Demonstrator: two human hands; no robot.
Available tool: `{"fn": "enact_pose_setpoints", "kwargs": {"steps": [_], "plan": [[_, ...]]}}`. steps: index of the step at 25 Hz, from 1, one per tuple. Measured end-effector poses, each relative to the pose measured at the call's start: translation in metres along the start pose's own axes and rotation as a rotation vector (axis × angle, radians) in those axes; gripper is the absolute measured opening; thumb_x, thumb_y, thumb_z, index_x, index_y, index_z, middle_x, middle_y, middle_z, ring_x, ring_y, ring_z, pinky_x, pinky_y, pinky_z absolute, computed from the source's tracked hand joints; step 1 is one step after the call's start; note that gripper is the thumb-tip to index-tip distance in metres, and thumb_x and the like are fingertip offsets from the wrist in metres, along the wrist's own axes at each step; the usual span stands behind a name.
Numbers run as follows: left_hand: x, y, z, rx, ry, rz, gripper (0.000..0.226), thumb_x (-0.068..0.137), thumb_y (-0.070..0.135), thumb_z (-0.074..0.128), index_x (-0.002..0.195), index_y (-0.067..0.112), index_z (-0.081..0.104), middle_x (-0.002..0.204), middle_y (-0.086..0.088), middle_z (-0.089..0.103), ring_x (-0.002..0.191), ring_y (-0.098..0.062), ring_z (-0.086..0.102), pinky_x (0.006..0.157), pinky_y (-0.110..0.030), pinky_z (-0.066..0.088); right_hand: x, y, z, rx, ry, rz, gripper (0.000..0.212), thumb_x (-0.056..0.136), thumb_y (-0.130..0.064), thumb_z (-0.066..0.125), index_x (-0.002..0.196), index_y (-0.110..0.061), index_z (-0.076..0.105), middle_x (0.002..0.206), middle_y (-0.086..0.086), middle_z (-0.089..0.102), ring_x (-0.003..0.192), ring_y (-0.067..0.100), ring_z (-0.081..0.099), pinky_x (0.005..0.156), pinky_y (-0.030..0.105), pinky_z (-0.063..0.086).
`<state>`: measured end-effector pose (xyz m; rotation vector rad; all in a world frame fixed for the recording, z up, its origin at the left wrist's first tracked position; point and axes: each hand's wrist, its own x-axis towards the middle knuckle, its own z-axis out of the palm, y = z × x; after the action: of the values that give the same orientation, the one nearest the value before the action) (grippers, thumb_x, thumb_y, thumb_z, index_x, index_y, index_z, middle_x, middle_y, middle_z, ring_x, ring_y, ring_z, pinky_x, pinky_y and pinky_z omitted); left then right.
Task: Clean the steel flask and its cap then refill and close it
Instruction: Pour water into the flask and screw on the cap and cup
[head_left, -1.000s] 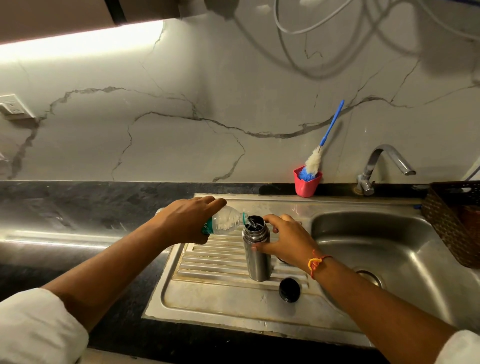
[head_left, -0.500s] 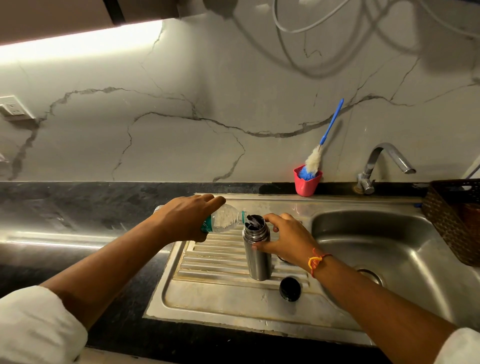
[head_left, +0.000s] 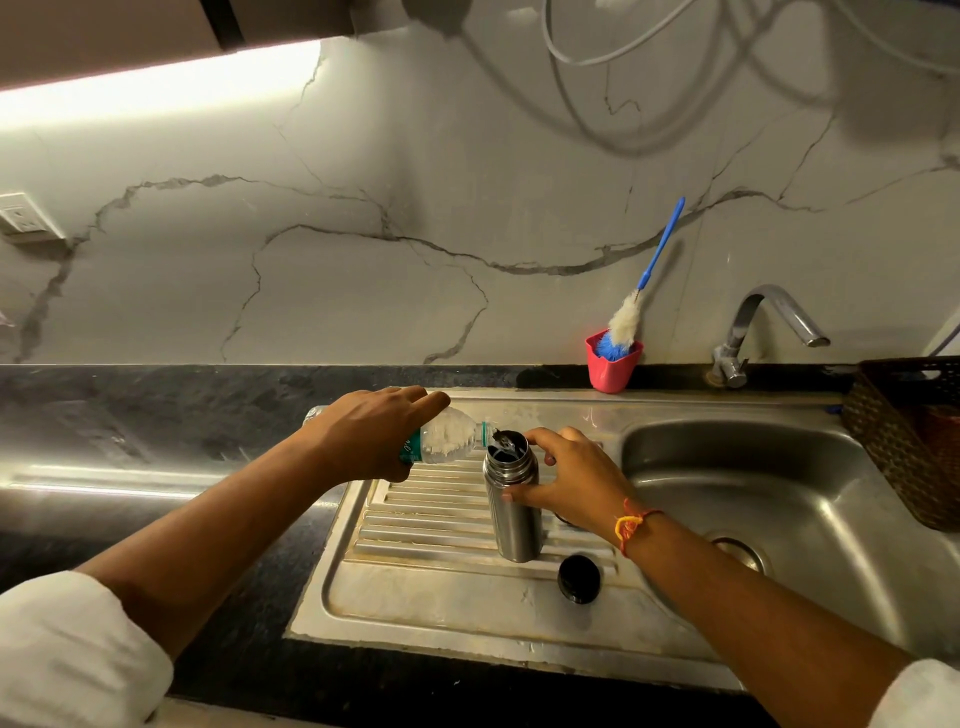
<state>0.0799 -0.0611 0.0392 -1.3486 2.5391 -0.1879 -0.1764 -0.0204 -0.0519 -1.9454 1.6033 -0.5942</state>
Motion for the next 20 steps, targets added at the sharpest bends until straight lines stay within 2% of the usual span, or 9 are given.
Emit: {"fn": "enact_pose_setpoints", "kwargs": {"steps": [16, 20], "plan": [[0.0019, -0.0053, -0.001, 0.017, 0.017, 0.012, 0.092, 0.086, 0.037, 0.079, 0.158, 0.024, 0.023, 0.152, -0.003, 0.047, 0.13, -0.024, 0.056, 0.097, -0.037, 0.056, 0.0009, 0.0011, 0.0011, 0.006, 0.002, -0.006, 0.074, 0.075, -0.051, 0.079, 0.139, -0.035, 0.045, 0.128, -0.001, 0.052, 0.113, 0.012, 0.053, 0.085, 0.023, 0.043], [0.0015, -0.0046, -0.006, 0.037, 0.02, 0.018, 0.092, 0.087, 0.036, 0.079, 0.159, 0.024, 0.023, 0.152, -0.004, 0.046, 0.13, -0.024, 0.056, 0.097, -0.037, 0.056, 0.0006, 0.002, 0.0011, -0.003, -0.001, -0.005, 0.075, 0.074, -0.052, 0.078, 0.139, -0.035, 0.045, 0.126, -0.001, 0.052, 0.109, 0.01, 0.052, 0.084, 0.023, 0.044]]}}
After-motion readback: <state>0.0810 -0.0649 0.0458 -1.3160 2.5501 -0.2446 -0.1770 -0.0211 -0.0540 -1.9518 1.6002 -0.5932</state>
